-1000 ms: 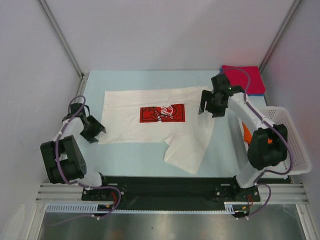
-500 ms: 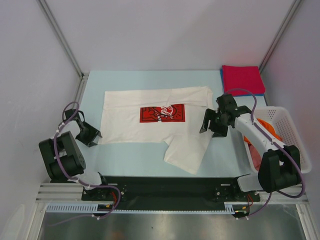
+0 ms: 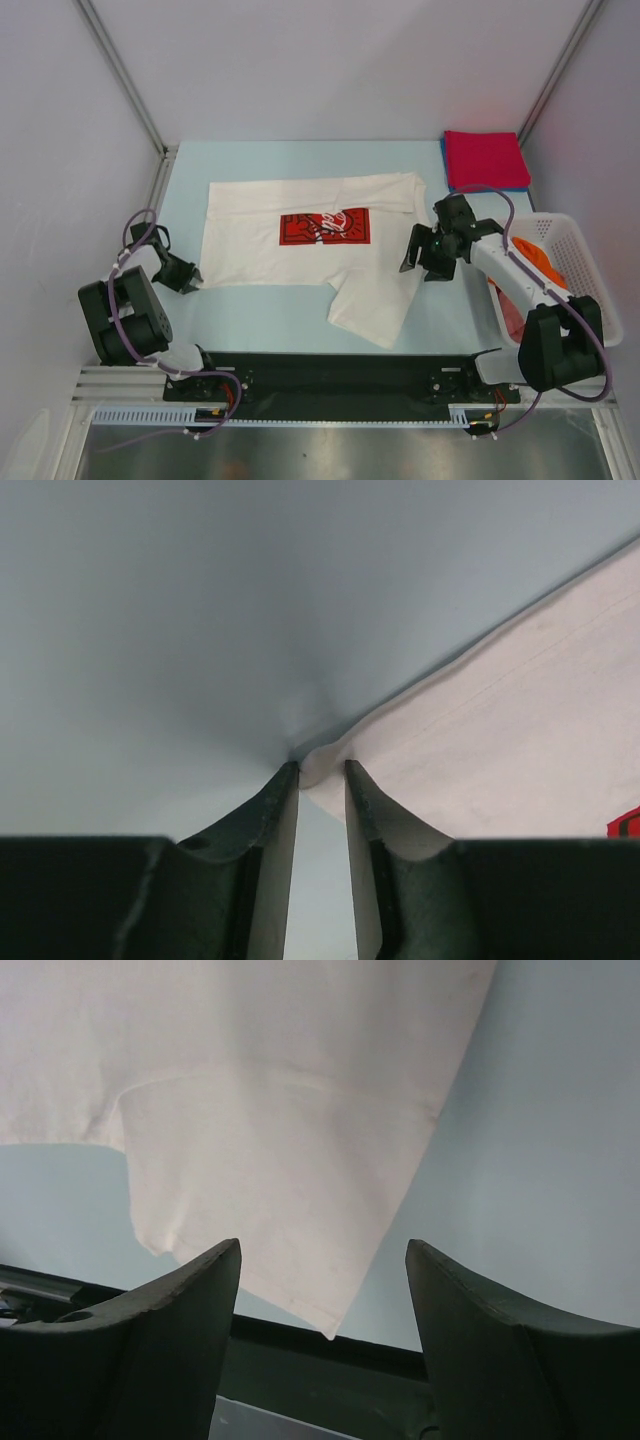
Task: Fold and stack the t-shirts
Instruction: Fold the tshirt
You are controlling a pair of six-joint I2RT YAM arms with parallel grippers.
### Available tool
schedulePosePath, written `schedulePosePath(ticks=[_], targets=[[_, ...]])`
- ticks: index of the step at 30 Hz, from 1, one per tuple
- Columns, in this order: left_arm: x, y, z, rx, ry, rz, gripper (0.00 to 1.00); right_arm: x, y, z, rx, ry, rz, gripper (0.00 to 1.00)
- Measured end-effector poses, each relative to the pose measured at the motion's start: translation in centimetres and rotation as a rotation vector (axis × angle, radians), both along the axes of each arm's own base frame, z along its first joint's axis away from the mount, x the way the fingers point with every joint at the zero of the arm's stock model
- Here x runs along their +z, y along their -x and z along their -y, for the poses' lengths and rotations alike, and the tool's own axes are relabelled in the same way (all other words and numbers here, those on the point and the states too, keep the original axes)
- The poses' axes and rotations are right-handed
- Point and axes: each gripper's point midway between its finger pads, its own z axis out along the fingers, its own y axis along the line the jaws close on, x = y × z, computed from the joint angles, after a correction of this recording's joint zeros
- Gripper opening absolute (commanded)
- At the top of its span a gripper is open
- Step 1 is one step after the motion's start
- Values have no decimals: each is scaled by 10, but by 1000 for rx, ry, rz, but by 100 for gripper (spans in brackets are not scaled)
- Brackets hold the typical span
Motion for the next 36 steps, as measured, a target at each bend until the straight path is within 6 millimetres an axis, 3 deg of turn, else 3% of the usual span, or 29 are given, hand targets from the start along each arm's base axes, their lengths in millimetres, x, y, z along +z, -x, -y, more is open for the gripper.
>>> schedulePosePath(ticks=[5,6,9,10,13,23,36], targets=[[-2,3,0,5,-1,-9,19,-10,13,2,-36,-7,-36,68],[-2,4,0,6,-3,-9,12,-15,18,3,-52,-10,-50,59],[-2,5,1,4,-3,-9,7,-34,32,5,-90,-15,-93,49],[-2,4,1,3,-2,-7,4,-42,37,6,-106,-19,-105,39],[-2,4,1,1,0,-2,0,-61,48,8,-148,-26,-129,31],[-2,4,1,-24,-4,7,0,-65,23,7,-225,-90,-50,37],[-2,4,1,-53,-10,11,0,-78,33,2,-247,-133,-85,44]])
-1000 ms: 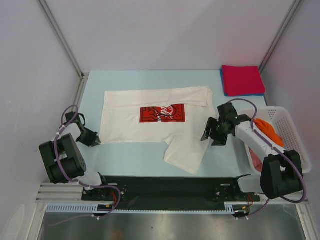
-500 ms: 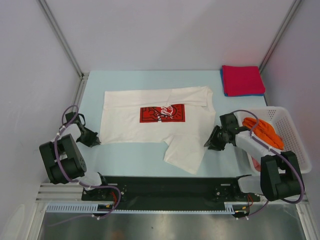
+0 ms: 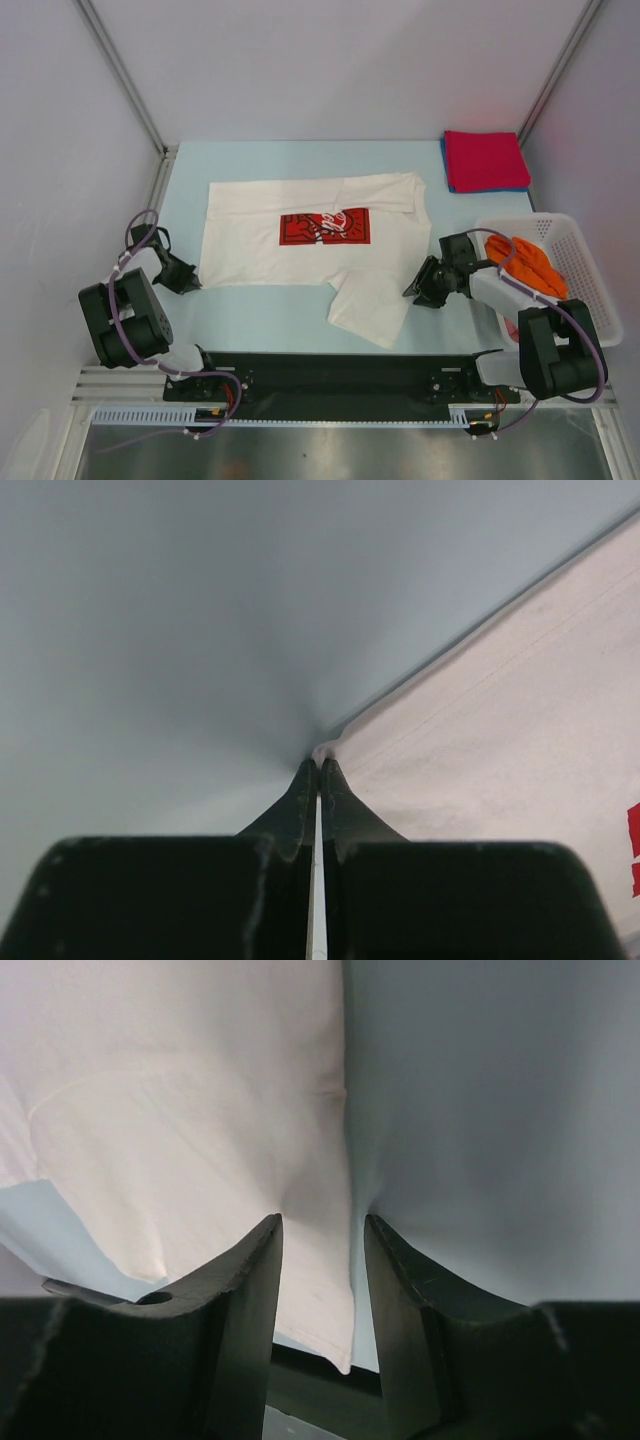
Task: Fold and stack the t-shirts
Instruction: Fold the tshirt
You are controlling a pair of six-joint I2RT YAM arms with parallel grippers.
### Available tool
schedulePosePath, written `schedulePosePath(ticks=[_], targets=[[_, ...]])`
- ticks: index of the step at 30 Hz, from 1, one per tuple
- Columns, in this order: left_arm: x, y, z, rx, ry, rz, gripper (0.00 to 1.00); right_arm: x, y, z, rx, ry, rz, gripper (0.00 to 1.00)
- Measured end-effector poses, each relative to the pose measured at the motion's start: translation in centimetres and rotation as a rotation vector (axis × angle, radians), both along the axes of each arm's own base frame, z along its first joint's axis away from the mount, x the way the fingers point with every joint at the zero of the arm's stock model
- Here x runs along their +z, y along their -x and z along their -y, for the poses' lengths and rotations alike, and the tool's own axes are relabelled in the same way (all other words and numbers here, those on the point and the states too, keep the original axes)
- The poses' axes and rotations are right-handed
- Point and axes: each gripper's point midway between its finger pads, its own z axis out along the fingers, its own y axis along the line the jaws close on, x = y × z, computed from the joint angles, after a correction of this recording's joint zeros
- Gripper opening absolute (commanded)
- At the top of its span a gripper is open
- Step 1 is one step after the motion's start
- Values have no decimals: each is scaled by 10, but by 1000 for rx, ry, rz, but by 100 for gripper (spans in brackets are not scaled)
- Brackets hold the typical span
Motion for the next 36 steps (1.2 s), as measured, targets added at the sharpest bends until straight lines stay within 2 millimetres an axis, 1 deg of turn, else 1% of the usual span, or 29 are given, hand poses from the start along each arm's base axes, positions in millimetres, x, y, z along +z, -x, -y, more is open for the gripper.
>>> schedulePosePath(ticks=[4,7,8,9,12,17,22,25,36], targets=[[0,0,0,-6,-2,2,0,0,-3,-4,-1,-28,14,43],[0,0,0,-6,-2,2,0,-1,-5,-7,-4,-45,25,39],[0,0,0,-6,-2,2,0,-1,-6,-8,-5,-52,28,36],[0,0,0,-6,-2,2,0,-2,-7,-9,-5,-56,30,23],[0,0,0,-6,-2,2,0,-6,-8,-9,-11,-61,22,0],[0,0,0,-6,-2,1,0,-8,-8,-2,-23,-38,13,0],[0,0,0,-6,-3,1,1,-8,-7,17,-46,17,6,0],[0,0,0,-6,-3,1,0,-8,-5,26,-45,43,1,0],[1,1,0,-6,-4,0,0,-7,-2,29,-10,68,2,0]])
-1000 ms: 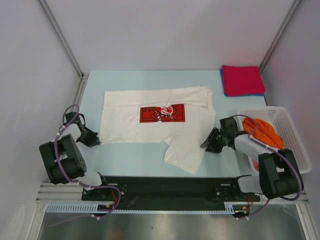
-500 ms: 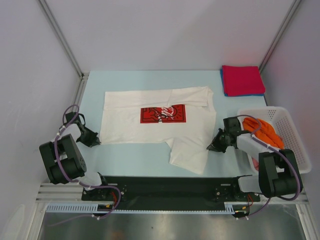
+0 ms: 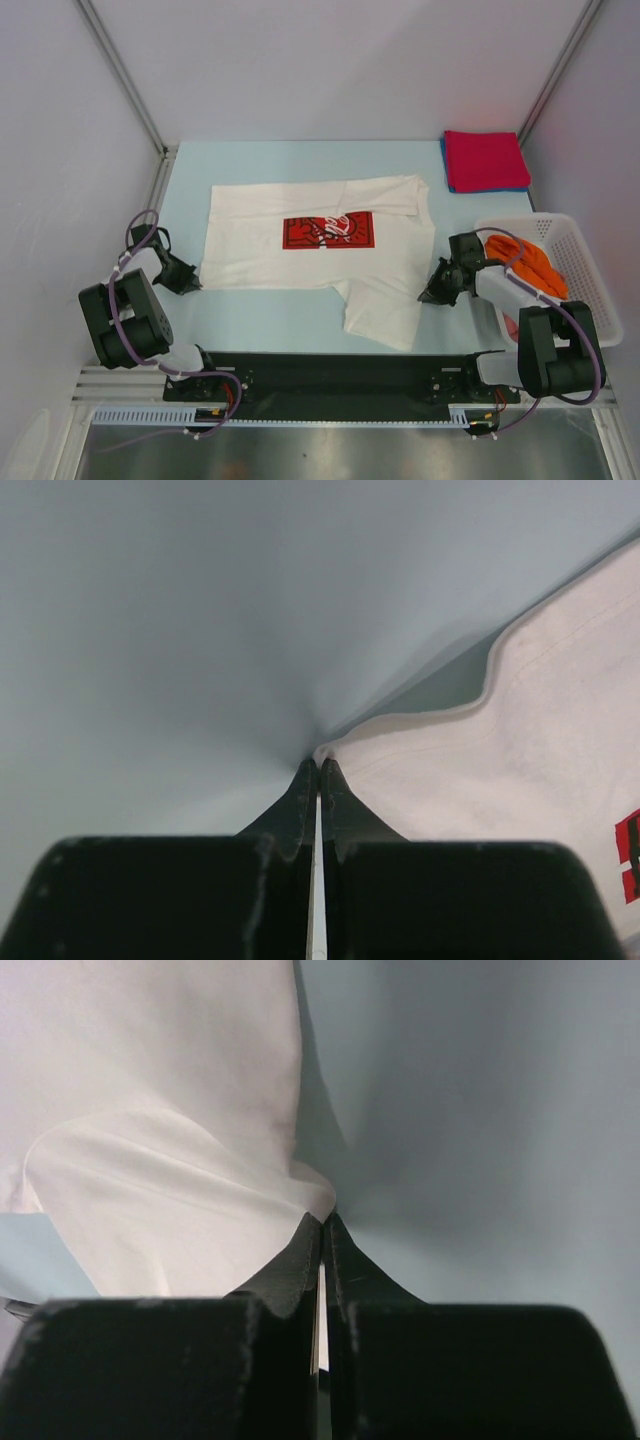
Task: Fold and stack the t-shirts
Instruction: Fold the tshirt
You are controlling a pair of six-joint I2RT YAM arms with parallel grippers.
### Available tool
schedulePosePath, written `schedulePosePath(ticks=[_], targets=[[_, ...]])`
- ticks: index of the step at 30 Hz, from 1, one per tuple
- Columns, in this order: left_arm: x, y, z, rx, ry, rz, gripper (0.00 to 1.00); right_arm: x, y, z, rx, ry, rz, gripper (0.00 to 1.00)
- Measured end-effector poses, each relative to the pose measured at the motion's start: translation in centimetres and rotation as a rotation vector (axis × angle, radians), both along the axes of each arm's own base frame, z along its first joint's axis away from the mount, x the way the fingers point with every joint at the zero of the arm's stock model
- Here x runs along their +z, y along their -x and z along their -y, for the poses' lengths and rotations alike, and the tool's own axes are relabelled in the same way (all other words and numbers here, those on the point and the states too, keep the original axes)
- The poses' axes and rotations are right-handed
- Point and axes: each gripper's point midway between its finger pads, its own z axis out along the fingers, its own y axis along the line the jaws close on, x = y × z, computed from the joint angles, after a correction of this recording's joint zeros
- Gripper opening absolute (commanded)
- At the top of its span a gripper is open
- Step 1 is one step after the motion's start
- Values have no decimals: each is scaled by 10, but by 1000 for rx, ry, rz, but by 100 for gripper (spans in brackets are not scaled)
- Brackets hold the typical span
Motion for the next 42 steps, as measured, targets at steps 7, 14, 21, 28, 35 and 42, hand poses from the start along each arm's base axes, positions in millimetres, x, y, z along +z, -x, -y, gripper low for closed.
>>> schedulePosePath(ticks=[7,14,21,28,35,42], targets=[[5,5,5,-27,2,0,0,27,-22,3,27,16,29,0],[23,-1,11,-49,-5,35,0,68,-86,18,20,27,118,0],[59,-41,3,-33,-19,137,0,67,-129,16,60,17,88,0],[79,-79,-4,-18,0,185,0,70,-164,9,103,-9,96,0],[66,-121,1,-56,35,163,0,60,-171,7,111,-28,64,0],[55,-148,4,-82,40,147,0,64,-192,8,101,-31,80,0]])
